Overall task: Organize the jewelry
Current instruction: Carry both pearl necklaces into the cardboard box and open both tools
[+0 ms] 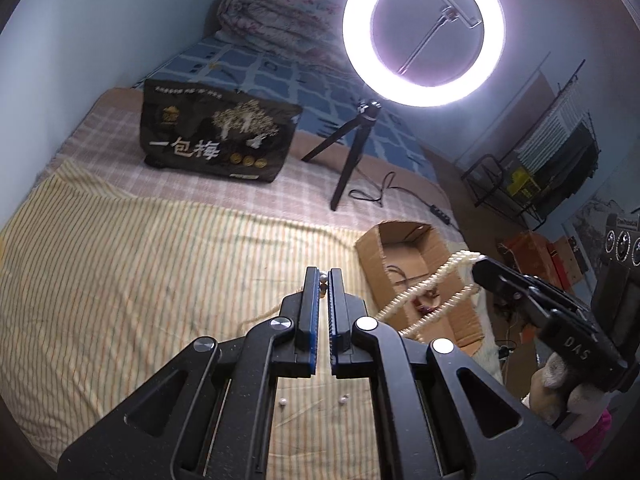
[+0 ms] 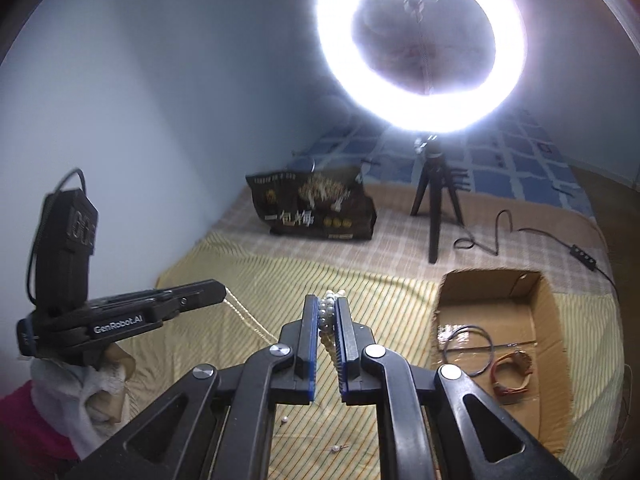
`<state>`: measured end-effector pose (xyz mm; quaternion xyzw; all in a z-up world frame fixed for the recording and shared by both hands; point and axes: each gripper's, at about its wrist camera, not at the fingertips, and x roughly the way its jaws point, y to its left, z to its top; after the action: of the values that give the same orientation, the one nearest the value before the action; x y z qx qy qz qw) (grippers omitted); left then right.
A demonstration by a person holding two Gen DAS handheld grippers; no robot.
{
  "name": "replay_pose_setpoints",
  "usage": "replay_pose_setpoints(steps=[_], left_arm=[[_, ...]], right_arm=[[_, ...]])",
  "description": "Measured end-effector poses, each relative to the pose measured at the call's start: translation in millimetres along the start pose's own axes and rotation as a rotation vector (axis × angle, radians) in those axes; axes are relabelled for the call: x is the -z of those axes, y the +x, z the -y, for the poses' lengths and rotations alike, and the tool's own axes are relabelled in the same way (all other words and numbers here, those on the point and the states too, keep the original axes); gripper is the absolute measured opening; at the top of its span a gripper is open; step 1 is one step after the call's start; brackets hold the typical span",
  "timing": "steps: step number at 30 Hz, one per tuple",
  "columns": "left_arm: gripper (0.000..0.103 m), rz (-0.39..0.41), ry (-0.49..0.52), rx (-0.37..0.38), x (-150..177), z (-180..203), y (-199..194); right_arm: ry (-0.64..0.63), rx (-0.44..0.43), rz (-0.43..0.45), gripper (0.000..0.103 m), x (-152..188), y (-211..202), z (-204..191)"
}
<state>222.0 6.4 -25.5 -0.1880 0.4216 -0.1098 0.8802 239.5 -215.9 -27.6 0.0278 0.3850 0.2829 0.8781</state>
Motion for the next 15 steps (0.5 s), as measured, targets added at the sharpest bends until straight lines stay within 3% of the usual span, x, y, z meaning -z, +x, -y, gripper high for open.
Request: replay_pose_setpoints(steps=[15], left_arm=[[0.001, 0.059, 0.081, 0.084, -23, 64, -1]], right_arm=[[0.052, 0.068, 0.101, 0.005, 10, -77, 46]])
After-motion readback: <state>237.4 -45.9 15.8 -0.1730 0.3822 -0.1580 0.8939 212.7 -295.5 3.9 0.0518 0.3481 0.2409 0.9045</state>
